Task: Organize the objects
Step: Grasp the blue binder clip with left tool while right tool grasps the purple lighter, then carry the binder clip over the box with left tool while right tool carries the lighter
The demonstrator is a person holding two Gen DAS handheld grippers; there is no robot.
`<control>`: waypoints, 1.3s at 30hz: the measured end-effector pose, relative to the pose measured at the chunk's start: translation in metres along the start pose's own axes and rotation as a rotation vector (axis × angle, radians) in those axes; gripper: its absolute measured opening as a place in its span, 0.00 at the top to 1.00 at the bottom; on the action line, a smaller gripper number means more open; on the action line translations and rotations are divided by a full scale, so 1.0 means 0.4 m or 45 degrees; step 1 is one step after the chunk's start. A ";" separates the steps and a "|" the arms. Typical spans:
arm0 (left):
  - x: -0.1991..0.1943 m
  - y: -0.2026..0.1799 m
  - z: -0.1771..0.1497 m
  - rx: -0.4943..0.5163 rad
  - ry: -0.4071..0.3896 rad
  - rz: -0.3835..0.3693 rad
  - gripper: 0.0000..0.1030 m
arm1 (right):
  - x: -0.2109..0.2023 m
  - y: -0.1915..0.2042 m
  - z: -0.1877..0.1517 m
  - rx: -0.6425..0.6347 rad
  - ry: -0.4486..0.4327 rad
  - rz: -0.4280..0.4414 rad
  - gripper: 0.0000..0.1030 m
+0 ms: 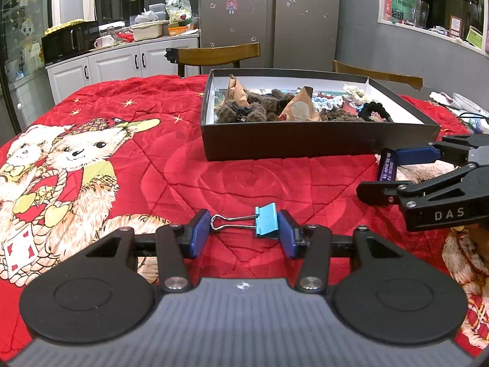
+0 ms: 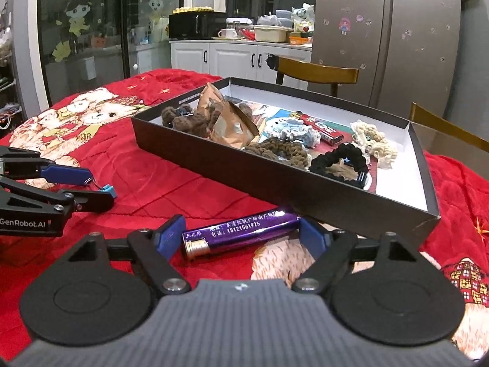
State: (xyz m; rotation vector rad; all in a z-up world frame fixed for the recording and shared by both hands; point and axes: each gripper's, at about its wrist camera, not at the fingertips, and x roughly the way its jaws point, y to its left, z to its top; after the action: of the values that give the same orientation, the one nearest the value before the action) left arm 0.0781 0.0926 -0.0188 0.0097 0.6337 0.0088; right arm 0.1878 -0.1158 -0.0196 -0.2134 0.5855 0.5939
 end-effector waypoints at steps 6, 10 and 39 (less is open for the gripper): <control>-0.001 0.000 0.000 0.003 -0.002 0.006 0.47 | -0.014 -0.009 0.000 0.042 -0.040 -0.018 0.21; 0.000 0.002 0.001 -0.001 -0.001 0.004 0.47 | -0.025 -0.007 0.004 0.064 -0.058 -0.009 0.21; -0.050 0.016 0.313 -0.085 -0.249 -0.078 0.47 | -0.054 -0.124 0.302 0.502 -0.191 -0.036 0.21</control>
State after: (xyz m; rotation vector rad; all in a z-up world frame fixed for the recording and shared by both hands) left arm 0.1363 0.0981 0.0939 -0.0730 0.4380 -0.0301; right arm 0.2573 -0.1238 0.0929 0.1927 0.5410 0.4517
